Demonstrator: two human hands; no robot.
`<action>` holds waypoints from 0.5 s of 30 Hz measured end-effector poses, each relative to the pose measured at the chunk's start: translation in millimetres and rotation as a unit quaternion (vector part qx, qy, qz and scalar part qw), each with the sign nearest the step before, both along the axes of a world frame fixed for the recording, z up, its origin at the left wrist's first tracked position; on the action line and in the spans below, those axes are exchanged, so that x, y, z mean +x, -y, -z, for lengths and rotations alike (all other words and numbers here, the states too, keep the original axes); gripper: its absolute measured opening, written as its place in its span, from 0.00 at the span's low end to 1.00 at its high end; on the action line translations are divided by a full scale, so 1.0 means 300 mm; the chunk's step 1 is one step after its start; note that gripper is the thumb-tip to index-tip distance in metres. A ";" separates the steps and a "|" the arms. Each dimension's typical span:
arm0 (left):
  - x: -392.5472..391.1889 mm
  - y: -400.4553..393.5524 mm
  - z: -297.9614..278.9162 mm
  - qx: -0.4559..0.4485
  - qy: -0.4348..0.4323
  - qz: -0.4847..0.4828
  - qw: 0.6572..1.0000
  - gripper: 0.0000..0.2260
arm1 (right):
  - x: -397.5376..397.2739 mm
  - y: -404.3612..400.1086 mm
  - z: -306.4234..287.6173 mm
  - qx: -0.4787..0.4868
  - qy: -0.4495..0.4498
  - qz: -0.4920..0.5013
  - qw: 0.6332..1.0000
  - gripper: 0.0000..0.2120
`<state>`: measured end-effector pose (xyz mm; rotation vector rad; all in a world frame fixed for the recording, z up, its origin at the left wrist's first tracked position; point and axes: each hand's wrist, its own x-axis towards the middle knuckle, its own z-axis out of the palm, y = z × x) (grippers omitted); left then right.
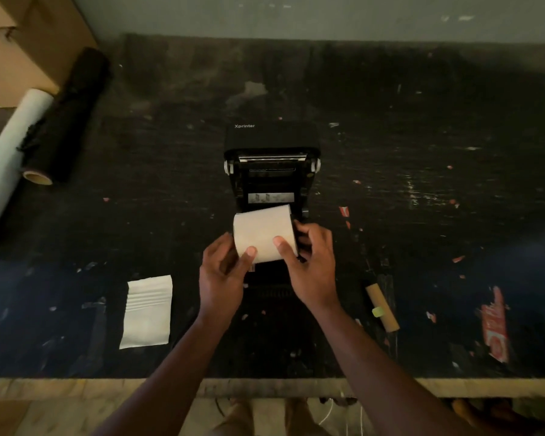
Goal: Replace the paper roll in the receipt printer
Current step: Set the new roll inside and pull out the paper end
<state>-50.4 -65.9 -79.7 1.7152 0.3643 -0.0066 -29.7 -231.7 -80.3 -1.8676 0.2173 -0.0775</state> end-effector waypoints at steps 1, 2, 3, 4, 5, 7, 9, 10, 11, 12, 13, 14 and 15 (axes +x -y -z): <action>0.022 0.009 0.012 0.021 -0.001 0.001 1.000 0.23 | 0.014 0.005 0.006 -0.002 0.002 0.008 1.000 0.20; 0.042 0.018 0.021 0.034 -0.003 0.001 0.999 0.23 | 0.026 0.009 0.014 -0.004 0.001 0.016 1.000 0.19; 0.060 0.025 0.028 0.043 -0.001 0.003 0.999 0.23 | 0.035 0.011 0.024 -0.003 -0.003 0.023 1.000 0.19; 0.077 0.030 0.034 0.050 0.004 0.007 0.999 0.24 | 0.043 0.012 0.034 0.001 -0.007 0.029 1.000 0.19; 0.093 0.034 0.039 0.053 0.008 0.013 0.998 0.24 | 0.048 0.011 0.044 0.006 -0.011 0.035 0.999 0.19; 0.119 0.035 0.052 0.058 0.005 0.022 0.998 0.24 | 0.061 0.007 0.064 0.010 -0.012 0.047 0.999 0.18; 0.135 0.031 0.071 0.069 -0.003 0.024 0.997 0.24 | 0.076 0.002 0.082 0.008 -0.020 0.051 0.998 0.18; 0.139 0.028 0.081 0.078 -0.006 0.025 0.997 0.24 | 0.084 -0.001 0.091 0.008 -0.027 0.050 0.998 0.18; 0.142 0.028 0.092 0.089 -0.007 0.026 0.996 0.24 | 0.092 -0.002 0.099 0.007 -0.030 0.049 0.998 0.18; 0.146 0.028 0.102 0.099 -0.006 0.027 0.995 0.23 | 0.100 -0.003 0.107 0.002 -0.031 0.050 0.998 0.19; 0.150 0.031 0.112 0.107 -0.005 0.027 0.994 0.23 | 0.107 -0.003 0.114 -0.003 -0.032 0.052 0.998 0.19; 0.155 0.035 0.120 0.119 -0.004 0.025 0.993 0.23 | 0.114 -0.002 0.120 -0.009 -0.033 0.054 0.998 0.19; 0.158 0.039 0.127 0.133 -0.004 0.024 0.991 0.24 | 0.119 0.000 0.124 -0.013 -0.036 0.055 0.998 0.19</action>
